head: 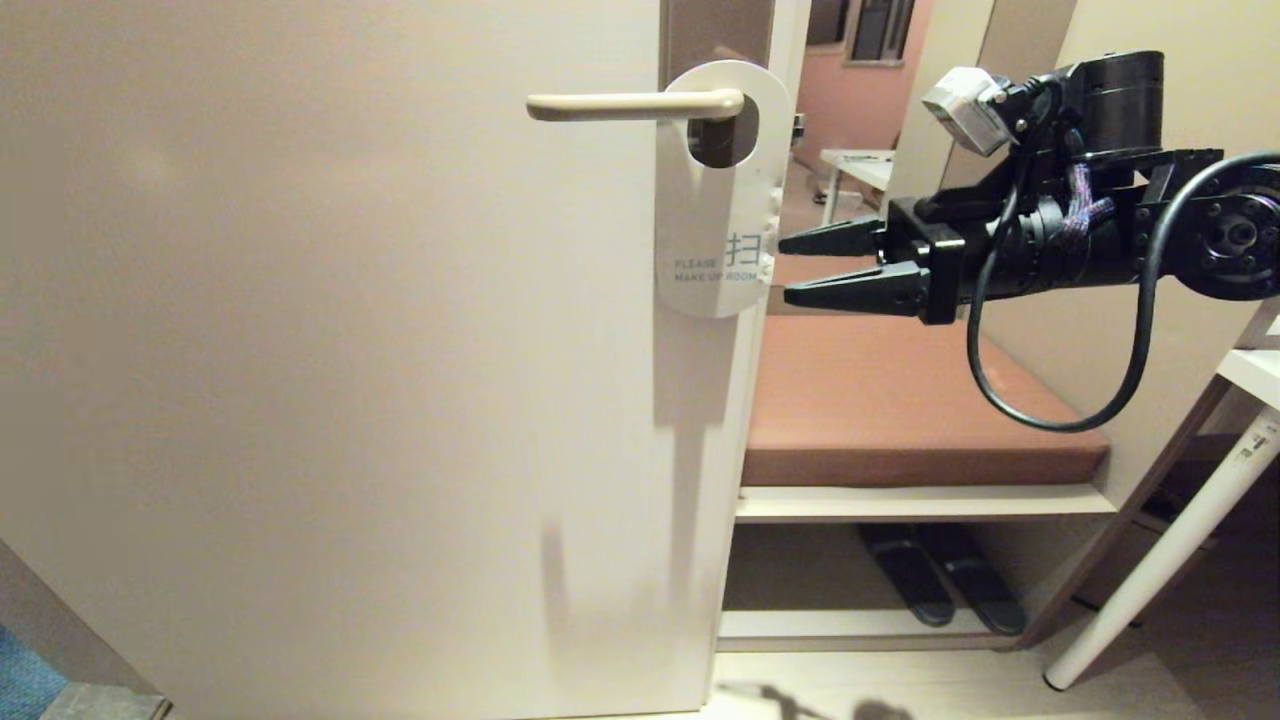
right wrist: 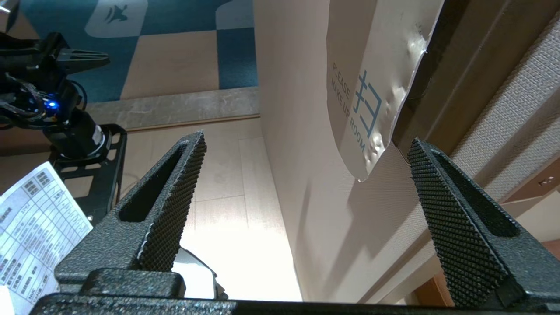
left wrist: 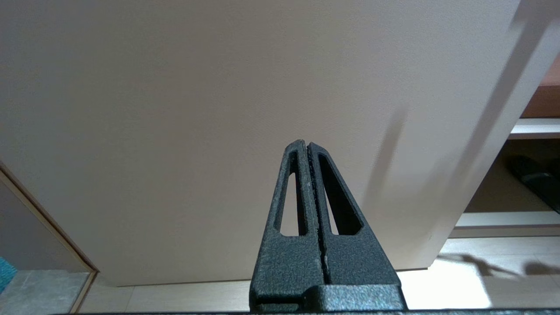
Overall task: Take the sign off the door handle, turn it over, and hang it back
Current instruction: Take down the sign
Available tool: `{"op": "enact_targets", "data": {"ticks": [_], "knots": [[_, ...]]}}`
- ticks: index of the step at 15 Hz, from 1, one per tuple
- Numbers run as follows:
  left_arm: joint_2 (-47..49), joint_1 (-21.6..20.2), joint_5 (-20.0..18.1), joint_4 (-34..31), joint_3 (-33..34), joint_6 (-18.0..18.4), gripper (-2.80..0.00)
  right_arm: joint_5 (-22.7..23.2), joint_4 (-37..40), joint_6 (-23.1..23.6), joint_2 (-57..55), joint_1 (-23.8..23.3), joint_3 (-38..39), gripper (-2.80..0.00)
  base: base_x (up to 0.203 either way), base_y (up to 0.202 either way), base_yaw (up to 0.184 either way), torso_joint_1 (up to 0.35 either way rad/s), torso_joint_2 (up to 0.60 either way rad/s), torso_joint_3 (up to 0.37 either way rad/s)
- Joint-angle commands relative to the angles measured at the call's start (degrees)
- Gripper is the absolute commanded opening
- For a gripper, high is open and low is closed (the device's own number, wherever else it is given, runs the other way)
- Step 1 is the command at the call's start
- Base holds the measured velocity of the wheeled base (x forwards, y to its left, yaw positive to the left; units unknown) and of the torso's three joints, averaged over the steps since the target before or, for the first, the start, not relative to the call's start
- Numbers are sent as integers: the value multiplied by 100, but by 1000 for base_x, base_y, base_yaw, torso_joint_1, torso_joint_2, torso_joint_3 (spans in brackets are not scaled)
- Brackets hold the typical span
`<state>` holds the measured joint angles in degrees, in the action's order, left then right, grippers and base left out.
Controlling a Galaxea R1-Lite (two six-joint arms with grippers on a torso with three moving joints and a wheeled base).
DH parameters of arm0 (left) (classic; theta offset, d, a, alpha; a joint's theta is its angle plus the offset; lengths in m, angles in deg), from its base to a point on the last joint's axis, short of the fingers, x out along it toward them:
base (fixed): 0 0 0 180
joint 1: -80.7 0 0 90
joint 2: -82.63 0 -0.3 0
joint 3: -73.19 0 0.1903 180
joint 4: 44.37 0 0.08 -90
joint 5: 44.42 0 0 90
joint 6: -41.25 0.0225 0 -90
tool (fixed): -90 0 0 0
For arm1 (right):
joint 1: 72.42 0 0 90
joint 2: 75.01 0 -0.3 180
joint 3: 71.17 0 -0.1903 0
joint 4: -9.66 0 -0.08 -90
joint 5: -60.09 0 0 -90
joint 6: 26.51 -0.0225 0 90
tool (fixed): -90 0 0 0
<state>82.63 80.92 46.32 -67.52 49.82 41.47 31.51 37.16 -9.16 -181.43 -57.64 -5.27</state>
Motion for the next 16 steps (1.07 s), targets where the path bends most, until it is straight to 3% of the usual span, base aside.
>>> {"op": "enact_targets", "data": {"ticks": [1,16], "knots": [[9,4,5,4,0,-3,-280,94,27,14,-19,8,-16,0,0,0,0,0,0,0],[9,-3,5,4,0,-3,-280,388,228,-4,-54,105,-129,0,0,0,0,0,0,0]]}}
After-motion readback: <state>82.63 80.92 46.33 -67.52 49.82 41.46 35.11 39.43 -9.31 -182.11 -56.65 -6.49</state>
